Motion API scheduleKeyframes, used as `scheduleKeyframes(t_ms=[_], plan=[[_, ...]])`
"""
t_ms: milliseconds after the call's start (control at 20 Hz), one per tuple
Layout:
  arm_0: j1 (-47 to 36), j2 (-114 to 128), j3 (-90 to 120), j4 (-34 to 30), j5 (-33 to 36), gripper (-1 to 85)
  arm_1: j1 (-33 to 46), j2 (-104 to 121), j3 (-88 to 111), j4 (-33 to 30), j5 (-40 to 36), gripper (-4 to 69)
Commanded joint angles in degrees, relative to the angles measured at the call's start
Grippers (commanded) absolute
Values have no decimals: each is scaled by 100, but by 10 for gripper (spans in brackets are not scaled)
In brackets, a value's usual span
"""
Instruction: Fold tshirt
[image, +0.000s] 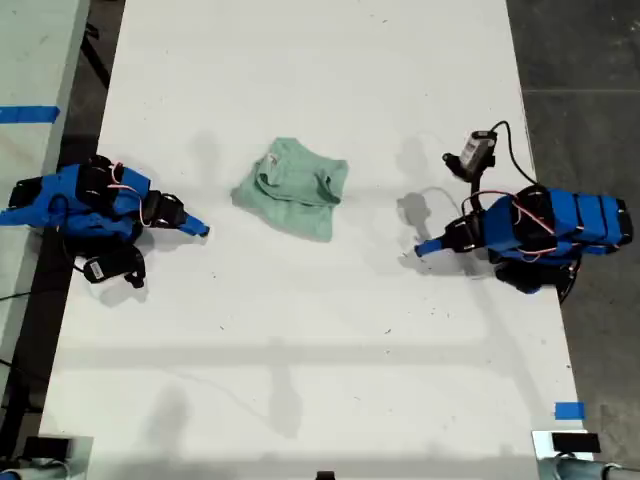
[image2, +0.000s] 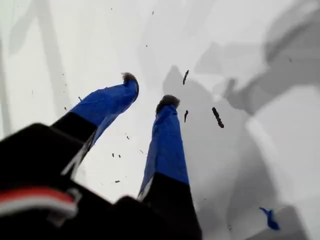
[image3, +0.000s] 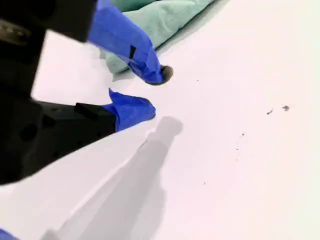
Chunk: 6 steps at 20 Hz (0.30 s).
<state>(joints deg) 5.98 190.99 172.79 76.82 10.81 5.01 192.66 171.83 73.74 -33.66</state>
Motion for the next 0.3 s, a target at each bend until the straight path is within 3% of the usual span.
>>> scheduleKeyframes(t_ms=[0, 250], plan=[[264, -26, 9, 413, -53, 58, 53, 26, -44, -149, -141, 95], [316, -26, 9, 413, -53, 58, 53, 26, -44, -149, -141, 94]])
